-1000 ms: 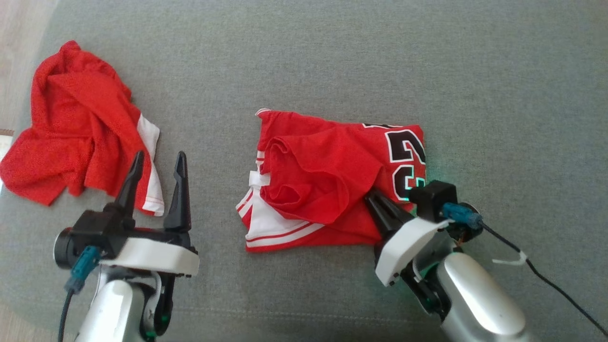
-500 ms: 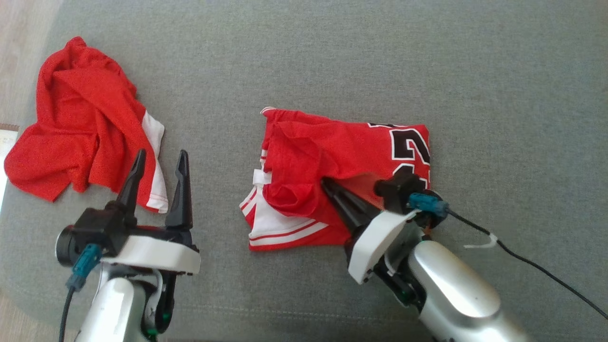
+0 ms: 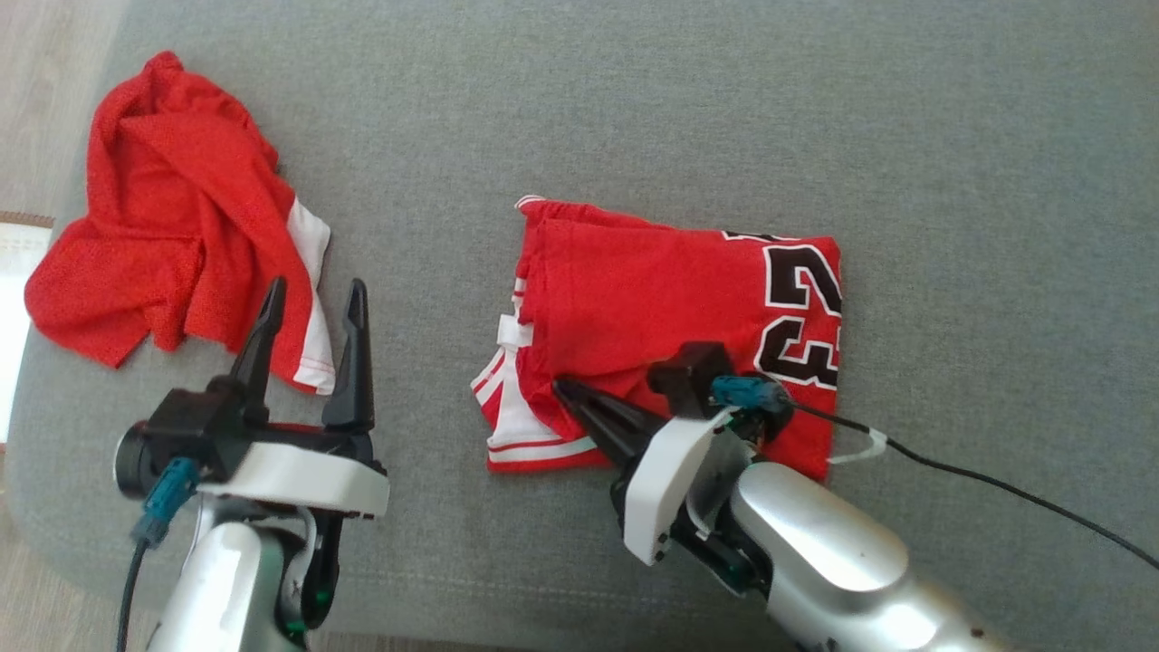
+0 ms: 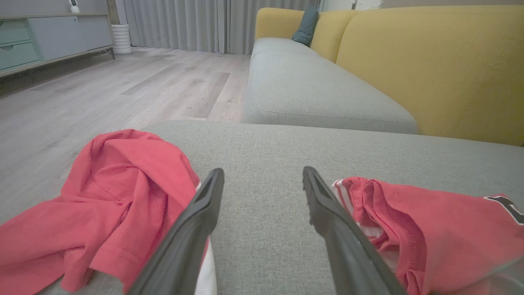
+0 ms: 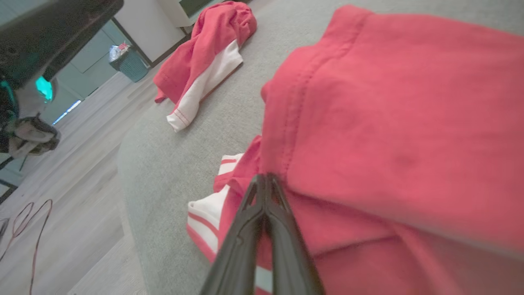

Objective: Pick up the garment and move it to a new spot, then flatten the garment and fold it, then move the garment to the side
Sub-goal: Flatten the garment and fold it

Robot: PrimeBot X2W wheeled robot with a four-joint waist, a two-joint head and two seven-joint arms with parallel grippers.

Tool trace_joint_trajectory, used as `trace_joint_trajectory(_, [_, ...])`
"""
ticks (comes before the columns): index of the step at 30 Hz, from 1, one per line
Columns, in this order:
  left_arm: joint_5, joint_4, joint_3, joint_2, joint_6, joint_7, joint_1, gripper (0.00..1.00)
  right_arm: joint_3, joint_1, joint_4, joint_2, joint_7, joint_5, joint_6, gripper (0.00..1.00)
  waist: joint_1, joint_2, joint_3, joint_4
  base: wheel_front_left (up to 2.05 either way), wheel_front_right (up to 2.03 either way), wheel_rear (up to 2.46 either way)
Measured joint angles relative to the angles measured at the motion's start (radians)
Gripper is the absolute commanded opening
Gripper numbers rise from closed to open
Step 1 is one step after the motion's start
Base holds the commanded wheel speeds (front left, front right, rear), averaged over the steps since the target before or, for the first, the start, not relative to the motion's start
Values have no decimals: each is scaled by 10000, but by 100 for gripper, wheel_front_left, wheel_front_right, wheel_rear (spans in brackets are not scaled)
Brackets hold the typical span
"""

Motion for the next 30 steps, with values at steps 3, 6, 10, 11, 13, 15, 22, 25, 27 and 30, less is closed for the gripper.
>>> trace_joint_trajectory(3, [0,12,13,-54,-50,2,-5,100,366,-159,119,-2,0,311,0,0,0,0,57,61,0,0,0])
trace_joint_trajectory(6, [4,25,29,-109,-52,0,-18,100,713,-266,192,-10,0,612,0,0,0,0,95,97,0,0,0])
trace_joint_trajectory(10, [86,46,65,-144,-52,2,-37,100,1177,-321,119,-13,-102,1012,0,0,0,0,41,76,0,0,0])
trace_joint_trajectory(11, [86,50,77,-150,-52,0,-37,100,1243,-317,67,-13,-125,1066,0,0,0,0,4,62,0,0,0])
trace_joint_trajectory(13, [86,50,125,-151,-50,0,-35,100,1243,-316,-205,-13,-330,1081,0,0,0,0,-77,2,0,0,0])
trace_joint_trajectory(15, [92,44,209,-151,-48,0,-30,100,1120,-305,-514,-8,-407,1057,0,0,0,0,-158,-93,0,0,0])
trace_joint_trajectory(22, [174,-67,416,-130,-35,0,219,100,-1164,641,-2167,-35,-493,-12,0,100,0,0,-499,-520,0,0,0])
trace_joint_trajectory(25, [174,-198,541,-100,48,0,425,100,-2895,1586,-3227,-151,-493,-953,0,100,0,0,-651,-695,0,0,0])
trace_joint_trajectory(27, [174,-245,658,-63,56,0,506,100,-4109,2143,-3954,-236,-433,-1626,0,100,0,0,-741,-797,0,0,0])
trace_joint_trajectory(30, [174,-351,702,25,134,0,546,100,-5776,2806,-4980,-255,-197,-2485,0,100,0,0,-858,-927,0,0,0])
